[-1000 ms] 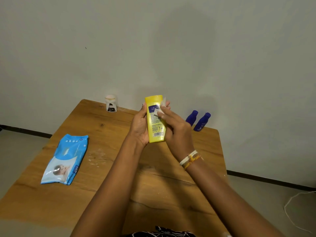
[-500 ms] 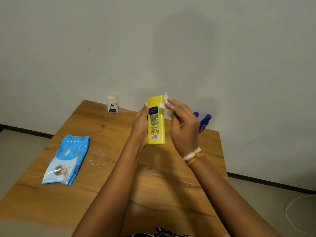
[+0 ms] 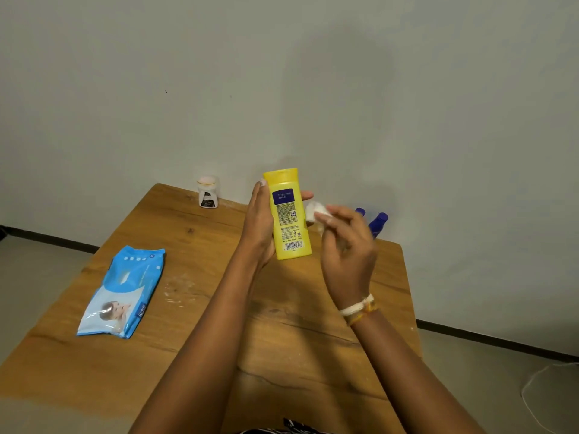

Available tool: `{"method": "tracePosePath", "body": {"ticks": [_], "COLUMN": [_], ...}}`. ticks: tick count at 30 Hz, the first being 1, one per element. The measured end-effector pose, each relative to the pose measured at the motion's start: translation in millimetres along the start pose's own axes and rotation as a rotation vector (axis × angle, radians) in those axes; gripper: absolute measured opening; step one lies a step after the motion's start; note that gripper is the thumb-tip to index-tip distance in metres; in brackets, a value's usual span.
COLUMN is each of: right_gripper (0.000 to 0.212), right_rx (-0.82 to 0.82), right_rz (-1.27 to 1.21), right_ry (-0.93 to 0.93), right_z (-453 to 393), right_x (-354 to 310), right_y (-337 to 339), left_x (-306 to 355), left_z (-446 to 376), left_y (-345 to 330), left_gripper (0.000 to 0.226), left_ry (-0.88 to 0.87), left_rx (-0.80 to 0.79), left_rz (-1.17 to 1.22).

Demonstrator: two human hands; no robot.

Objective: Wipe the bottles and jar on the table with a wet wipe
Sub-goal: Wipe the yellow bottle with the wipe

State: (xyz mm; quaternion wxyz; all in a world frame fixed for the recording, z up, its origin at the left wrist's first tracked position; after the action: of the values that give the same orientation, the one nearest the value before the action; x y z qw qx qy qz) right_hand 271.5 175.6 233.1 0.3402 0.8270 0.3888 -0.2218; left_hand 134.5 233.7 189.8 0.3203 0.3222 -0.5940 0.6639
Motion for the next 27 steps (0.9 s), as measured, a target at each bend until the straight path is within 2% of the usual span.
{"method": "tracePosePath", "body": {"ticks": [3, 6, 11, 15, 19, 23, 27], "right_gripper": [0.023, 0.022, 0.020, 0.020, 0.020, 0.021, 0.024], "right_rx": [0.128, 0.152, 0.127, 0.038, -0.015, -0.098, -0.180], "right_rz": [-0.112, -0.171, -0.142, -0.003, 0.193, 0.235, 0.237], "right_ry": [-0.148, -0.250, -0.254, -0.157, 0.040, 0.210, 0.271], "right_z": [-30.8, -48.8, -52.2, -50.6, -43.9, -30.7, -27.4], "right_x": [-8.6, -15.3, -26.9, -33.3, -47.4, -65.2, -60.3], "right_y": [1.0, -4.9, -16.9, -23.4, -31.5, -45.3, -49.0], "left_x": [-1.9, -2.0, -2.3, -2.2, -2.5, -11.6, -16.4], "left_z": [1.2, 2.4, 6.8, 8.6, 5.4, 6.1, 6.5], "left_y": [-4.7, -7.4, -11.2, -9.1, -5.0, -3.0, -2.6], "left_gripper": [0.074, 0.071, 0.063, 0.070, 0.050, 0.032, 0.032], "left_ry": [0.020, 0.024, -0.023, -0.062, -0.087, -0.074, -0.041], "left_rx": [-0.088, -0.141, -0.167, -0.170, -0.155, -0.111, -0.096], "left_rz": [-0.019, -0.002, 0.019, 0.003, -0.069, -0.121, -0.043]}}
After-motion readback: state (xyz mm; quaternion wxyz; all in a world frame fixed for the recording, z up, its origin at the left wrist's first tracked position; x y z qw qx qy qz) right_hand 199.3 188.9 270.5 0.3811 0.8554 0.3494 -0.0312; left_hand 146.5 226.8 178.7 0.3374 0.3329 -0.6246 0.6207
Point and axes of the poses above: each hand's wrist, its own z-axis away from the middle knuckle, its own y-axis out of the back of the hand, x = y × z, the point moved 5 cm from there along -z, towards the middle knuckle, and after that the axes turned 4 degrees about z, right-handed, at the moved point
